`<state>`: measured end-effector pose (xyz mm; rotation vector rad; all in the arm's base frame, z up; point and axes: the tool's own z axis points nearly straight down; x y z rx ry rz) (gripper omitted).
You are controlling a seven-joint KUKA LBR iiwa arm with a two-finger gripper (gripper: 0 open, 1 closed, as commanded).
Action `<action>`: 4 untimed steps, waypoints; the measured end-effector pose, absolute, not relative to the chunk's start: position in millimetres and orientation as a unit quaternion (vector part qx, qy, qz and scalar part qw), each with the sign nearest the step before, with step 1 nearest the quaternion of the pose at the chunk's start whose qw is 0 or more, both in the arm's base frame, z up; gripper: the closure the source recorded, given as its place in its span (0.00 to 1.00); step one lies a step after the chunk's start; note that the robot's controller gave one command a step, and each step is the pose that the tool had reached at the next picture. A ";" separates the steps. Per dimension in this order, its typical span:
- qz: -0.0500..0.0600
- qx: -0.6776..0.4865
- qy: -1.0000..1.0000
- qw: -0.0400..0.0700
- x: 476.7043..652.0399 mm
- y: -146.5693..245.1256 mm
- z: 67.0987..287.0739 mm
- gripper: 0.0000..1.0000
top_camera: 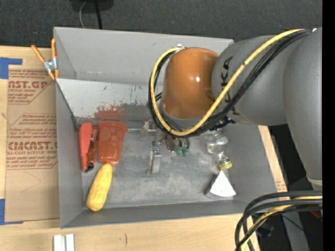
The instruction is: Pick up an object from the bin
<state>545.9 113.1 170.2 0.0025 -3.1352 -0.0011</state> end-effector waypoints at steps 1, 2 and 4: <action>-0.001 0.000 -1.000 0.000 547.5 112.6 175.0 0.00; 0.000 0.045 -0.999 -0.004 546.1 131.0 154.1 0.00; 0.000 0.238 -0.971 -0.005 522.3 187.7 108.0 0.00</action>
Offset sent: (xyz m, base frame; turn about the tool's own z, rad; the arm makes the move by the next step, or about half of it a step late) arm -0.0161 0.0924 -0.1002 -0.3998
